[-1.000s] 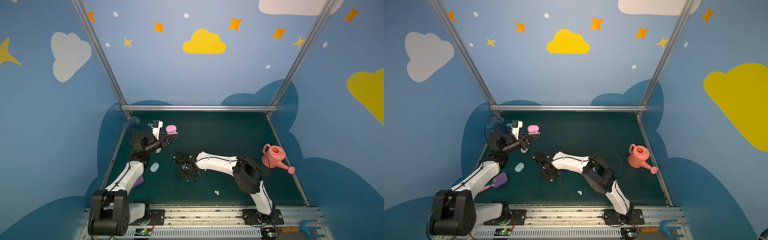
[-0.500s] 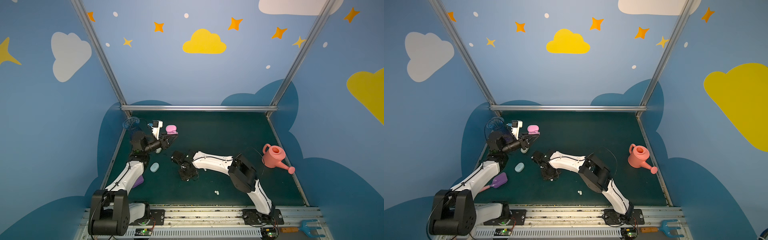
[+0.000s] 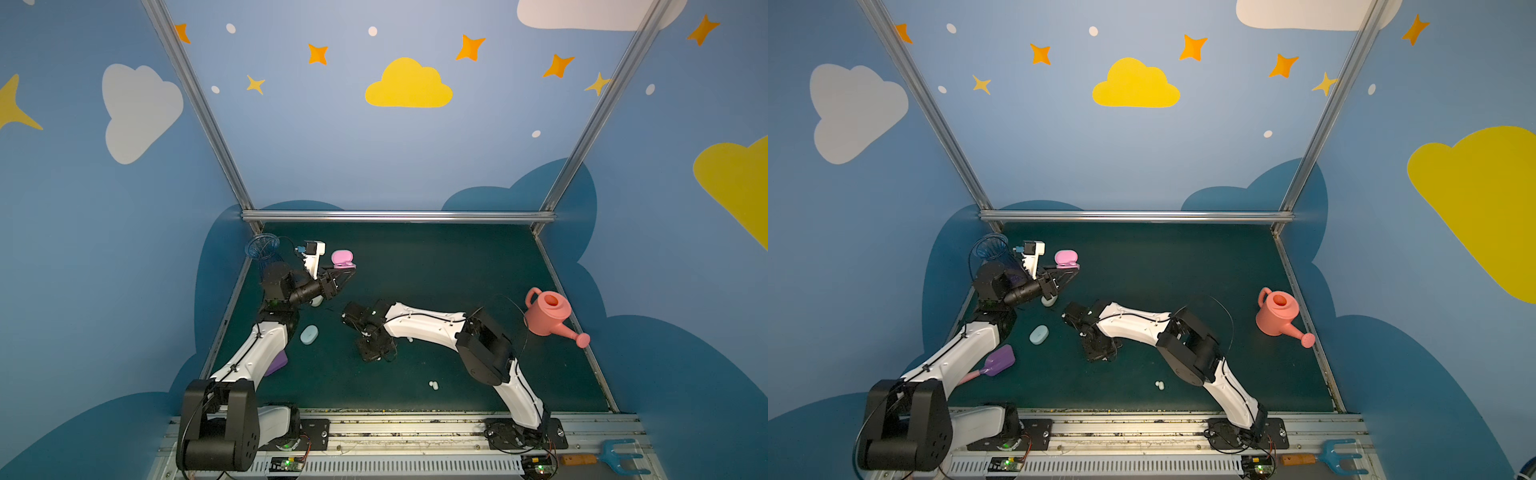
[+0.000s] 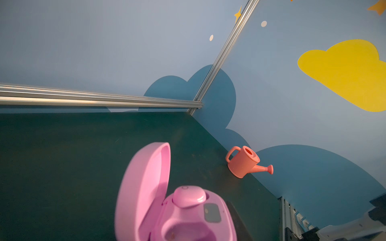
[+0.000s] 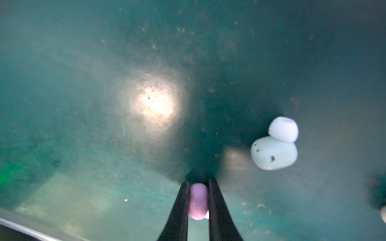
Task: Insert wireless bluetooth earbuds into charging case
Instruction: Pick up the wireless bluetooth earbud from the bottom-center of the table, then insert the wireless bluetooth earbud into the charging case.
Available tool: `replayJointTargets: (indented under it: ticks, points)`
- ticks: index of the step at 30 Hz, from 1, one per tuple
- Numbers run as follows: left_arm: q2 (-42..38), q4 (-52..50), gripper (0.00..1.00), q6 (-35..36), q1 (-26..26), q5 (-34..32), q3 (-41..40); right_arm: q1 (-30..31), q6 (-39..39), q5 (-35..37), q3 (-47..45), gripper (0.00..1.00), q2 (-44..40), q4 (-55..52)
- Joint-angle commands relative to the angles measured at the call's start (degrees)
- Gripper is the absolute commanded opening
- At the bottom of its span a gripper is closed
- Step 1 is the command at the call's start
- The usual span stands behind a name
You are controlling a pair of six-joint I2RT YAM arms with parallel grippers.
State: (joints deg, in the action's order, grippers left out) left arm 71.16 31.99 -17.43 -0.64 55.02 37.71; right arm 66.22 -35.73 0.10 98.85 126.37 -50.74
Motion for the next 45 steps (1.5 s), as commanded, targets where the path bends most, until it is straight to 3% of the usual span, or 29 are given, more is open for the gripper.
replayJointTargets:
  ticks: [1, 12, 24, 31, 36, 45]
  points:
    - [-0.6, 1.4, 0.04, 0.0, 0.1, 1.3, 0.8, 0.0, 0.0, 1.0, -3.9, 0.13, -2.3, -0.2]
    - [-1.6, 0.0, 0.04, 1.2, -4.6, 0.8, 0.0, -2.1, -0.8, 2.7, -14.6, 0.13, -15.7, 3.3]
    - [-2.0, -0.1, 0.04, 2.4, -12.7, -2.9, -1.2, -9.0, 0.7, 2.0, -26.1, 0.14, -35.5, 5.6]
    - [-0.7, 4.1, 0.04, 3.3, -20.0, -8.3, -2.8, -15.4, 1.8, -1.3, -28.3, 0.14, -47.6, 5.2]
    - [0.4, 5.0, 0.04, 8.1, -24.7, -9.0, -2.0, -19.5, 3.6, -3.7, -26.0, 0.14, -55.1, 4.6]
    - [6.0, 14.3, 0.04, 10.1, -31.2, -9.5, 0.9, -24.7, 0.7, -14.9, -20.9, 0.14, -59.8, 9.6]
